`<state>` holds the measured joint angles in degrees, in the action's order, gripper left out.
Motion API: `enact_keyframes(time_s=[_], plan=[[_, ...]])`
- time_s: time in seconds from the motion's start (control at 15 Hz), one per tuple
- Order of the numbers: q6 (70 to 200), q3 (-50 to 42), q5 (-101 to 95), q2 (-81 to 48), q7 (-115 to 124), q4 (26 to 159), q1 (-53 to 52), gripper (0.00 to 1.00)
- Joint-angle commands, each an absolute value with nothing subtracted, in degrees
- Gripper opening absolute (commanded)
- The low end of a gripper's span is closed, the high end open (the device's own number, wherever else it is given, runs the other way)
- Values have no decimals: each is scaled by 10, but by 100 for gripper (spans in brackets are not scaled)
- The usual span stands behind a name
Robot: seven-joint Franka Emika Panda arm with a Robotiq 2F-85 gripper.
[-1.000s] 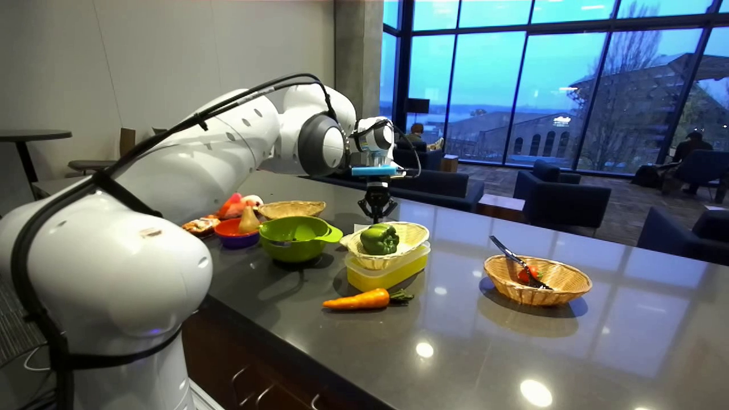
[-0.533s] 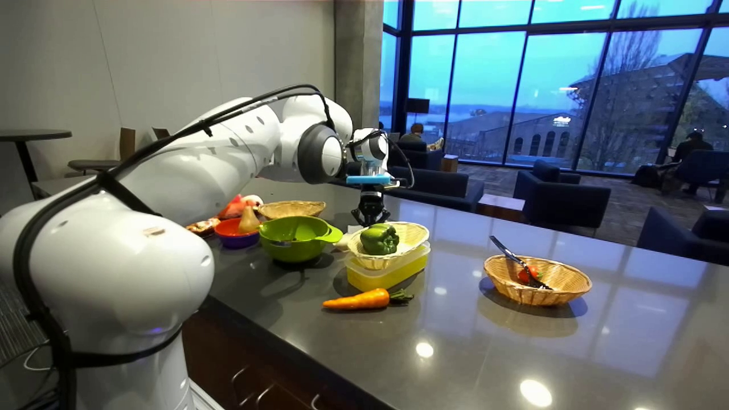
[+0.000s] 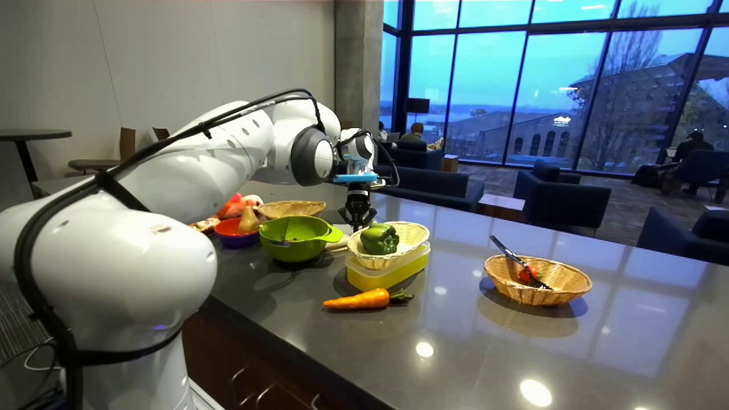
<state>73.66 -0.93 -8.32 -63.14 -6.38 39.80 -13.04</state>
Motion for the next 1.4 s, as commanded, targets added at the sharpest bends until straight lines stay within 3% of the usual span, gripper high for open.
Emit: enact_keyframes(time_s=[0.0,1.33], plan=[[714,-10,-92,-650,-78,368,-149,0],[685,-20,-119,-677,-86,318,-203,0]])
